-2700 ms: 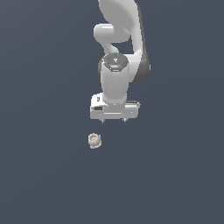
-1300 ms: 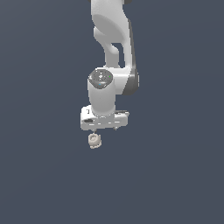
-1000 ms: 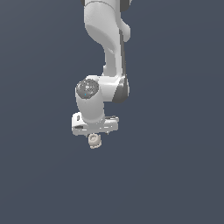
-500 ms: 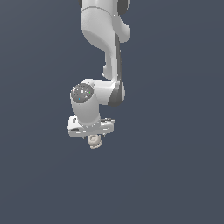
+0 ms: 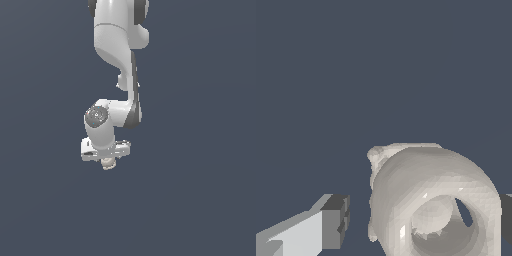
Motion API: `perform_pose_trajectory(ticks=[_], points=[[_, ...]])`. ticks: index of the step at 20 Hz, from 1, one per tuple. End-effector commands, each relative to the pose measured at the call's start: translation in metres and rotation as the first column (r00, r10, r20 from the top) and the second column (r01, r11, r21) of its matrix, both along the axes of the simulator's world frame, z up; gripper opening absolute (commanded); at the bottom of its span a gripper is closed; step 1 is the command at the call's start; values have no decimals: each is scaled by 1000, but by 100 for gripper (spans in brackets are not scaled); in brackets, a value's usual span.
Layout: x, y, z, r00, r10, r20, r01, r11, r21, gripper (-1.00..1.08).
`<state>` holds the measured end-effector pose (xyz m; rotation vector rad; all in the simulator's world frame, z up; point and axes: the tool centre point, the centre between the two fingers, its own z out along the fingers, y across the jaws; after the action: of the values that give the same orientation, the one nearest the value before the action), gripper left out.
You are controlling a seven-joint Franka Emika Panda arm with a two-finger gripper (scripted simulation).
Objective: Pick up the object and move it to a goal position.
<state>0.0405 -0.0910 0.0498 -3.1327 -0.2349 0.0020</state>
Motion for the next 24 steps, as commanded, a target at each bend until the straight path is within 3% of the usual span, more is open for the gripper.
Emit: perform_pose_trajectory(ticks=[1,5,6,24], points=[[0,0,-8,1000,0,1,0,1000,0,100],[2,0,-10,1000,1,1,-1,1000,0,100],[2,0,-10,1000,1,1,-1,1000,0,-100],[-6,1,0,1000,1,1,-1,1000,0,-100]])
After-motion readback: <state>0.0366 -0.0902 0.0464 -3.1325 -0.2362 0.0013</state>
